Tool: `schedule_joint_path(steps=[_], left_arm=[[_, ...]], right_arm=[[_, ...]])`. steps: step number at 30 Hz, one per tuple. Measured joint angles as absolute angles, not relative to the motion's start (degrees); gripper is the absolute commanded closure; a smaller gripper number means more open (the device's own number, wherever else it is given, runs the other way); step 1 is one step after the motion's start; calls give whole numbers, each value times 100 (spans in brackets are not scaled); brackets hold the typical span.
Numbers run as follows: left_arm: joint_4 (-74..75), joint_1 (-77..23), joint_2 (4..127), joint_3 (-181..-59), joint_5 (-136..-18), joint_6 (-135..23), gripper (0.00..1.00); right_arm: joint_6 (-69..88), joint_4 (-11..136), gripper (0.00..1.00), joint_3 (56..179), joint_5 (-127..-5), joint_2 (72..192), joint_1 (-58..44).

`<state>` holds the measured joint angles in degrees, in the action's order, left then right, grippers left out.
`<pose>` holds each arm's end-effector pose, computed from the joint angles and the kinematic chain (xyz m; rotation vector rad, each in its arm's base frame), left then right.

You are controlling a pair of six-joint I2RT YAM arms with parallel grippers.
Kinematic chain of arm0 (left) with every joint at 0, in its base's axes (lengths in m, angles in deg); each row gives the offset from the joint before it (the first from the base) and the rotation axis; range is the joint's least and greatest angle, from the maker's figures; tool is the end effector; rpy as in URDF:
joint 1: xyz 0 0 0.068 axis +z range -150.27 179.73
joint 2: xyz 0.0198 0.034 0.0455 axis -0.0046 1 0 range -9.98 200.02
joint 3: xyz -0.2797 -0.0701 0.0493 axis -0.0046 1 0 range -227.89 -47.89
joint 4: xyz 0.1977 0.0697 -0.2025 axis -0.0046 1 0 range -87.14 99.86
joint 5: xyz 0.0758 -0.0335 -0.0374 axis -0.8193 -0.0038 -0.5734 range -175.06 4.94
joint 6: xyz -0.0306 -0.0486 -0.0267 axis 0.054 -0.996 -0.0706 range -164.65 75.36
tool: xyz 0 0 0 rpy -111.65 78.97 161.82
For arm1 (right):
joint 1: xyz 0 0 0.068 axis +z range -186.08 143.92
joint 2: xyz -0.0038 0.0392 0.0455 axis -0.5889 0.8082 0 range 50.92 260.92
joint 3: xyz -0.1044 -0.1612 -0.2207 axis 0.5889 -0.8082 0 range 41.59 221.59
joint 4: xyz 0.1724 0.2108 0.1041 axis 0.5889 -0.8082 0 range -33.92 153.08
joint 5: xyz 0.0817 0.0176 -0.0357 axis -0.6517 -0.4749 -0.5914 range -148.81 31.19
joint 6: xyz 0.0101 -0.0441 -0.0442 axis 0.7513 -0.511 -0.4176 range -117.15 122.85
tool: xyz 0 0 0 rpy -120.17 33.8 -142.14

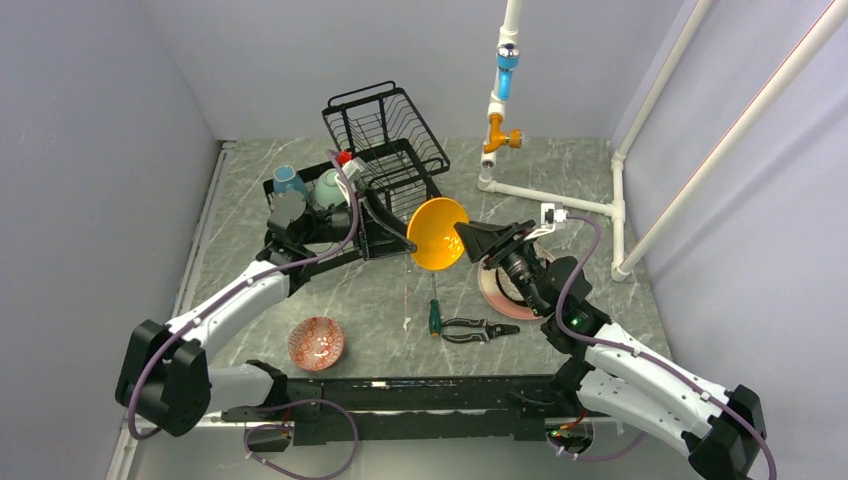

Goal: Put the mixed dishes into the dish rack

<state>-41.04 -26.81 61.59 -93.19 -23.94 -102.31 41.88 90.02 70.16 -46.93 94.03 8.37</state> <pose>0.2474 -0.1712 0.3440 0.6824 1.5810 -1.8152 0.1599 0.1429 0.3225 0.1173 1.4392 1.0746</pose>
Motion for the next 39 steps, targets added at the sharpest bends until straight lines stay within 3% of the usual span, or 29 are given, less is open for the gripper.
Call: schedule_joint_path(steps=[2,4,7,13,23,31,39], left_arm=[[-3610,-2679,5953,-9345,-2488,-9810,100],[-3088,-2681,5735,-9417,-2614,-9348,100],[-2419,-2681,5424,-9541,-2866,-8712,100],[-1110,-2681,4502,-9603,-4046,-7342,100],[-388,-2677,2491,-9358,-7353,-5237,100],[726,-2635,3173,-9592,-10937,-4474,100],[1963,-2452,4568,-10296,-11827,-4592,100]], right_arm=[[4157,8855,24,7078,-4691,9412,837],[4124,8698,13,7132,-4689,9412,837],[4072,8481,8,7211,-4682,9405,837],[4032,8064,7,7252,-4588,9219,837],[4037,7863,7,7252,-4529,8839,834],[4039,7660,6,7246,-4448,8675,834],[4046,7570,6,7226,-4389,8564,834]])
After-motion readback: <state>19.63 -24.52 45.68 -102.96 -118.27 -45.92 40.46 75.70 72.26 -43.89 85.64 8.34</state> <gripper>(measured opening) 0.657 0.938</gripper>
